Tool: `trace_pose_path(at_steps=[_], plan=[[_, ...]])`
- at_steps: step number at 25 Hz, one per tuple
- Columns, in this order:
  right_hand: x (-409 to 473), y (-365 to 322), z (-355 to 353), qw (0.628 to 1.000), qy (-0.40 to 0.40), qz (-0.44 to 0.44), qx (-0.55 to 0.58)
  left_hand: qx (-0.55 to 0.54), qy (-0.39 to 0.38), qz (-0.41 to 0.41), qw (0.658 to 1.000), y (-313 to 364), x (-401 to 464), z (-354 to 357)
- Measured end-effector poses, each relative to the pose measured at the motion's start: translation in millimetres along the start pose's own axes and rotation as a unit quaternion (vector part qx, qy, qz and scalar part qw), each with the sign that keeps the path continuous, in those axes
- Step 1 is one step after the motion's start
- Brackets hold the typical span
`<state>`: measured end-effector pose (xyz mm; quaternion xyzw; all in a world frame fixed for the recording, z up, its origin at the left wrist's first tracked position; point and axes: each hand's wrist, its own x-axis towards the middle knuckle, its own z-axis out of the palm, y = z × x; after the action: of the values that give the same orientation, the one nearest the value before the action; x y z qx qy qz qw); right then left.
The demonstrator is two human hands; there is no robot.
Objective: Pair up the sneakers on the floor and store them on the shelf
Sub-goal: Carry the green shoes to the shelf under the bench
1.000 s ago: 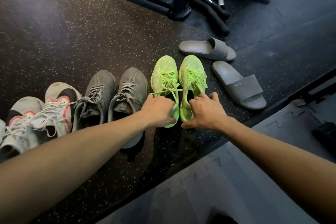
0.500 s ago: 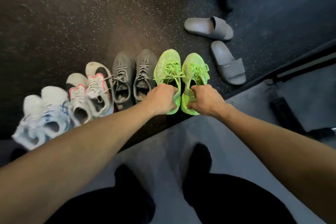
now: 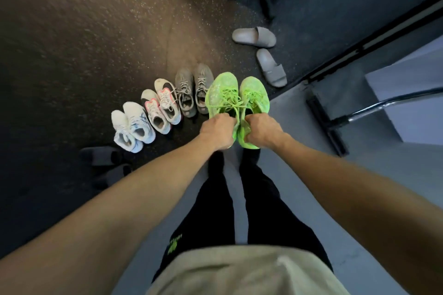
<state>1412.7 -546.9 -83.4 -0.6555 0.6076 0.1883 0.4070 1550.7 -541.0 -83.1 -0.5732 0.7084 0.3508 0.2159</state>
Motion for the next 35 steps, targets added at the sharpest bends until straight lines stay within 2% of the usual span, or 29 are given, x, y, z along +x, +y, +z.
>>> trace_pose_path(at_steps=[7,13,17,25,28,35], plan=[[-111.9,-25.3,-27.1,0.997,0.048,0.029,0.062,0.03,0.015,0.049,0.998,27.7,-94.9,-49.7],[-158.0,-22.7,-19.8,0.983,0.117,0.071,0.126,0.083,0.042,0.118,0.989,42.6,-111.8,-58.6],[-198.9,-1.6,-10.1,0.962,0.173,0.115,0.175,0.13,0.041,0.183,0.973,80.9,-122.7,-61.5],[-308.9,93.0,43.1,0.88,0.266,0.256,0.297,0.251,0.025,0.341,0.906,223.0,-158.4,-15.5],[-362.8,147.7,78.1,0.849,0.281,0.307,0.325,0.291,-0.002,0.383,0.877,296.5,-180.4,26.9],[-498.0,287.7,161.4,0.796,0.315,0.368,0.363,0.33,-0.02,0.444,0.833,473.3,-243.3,149.5]])
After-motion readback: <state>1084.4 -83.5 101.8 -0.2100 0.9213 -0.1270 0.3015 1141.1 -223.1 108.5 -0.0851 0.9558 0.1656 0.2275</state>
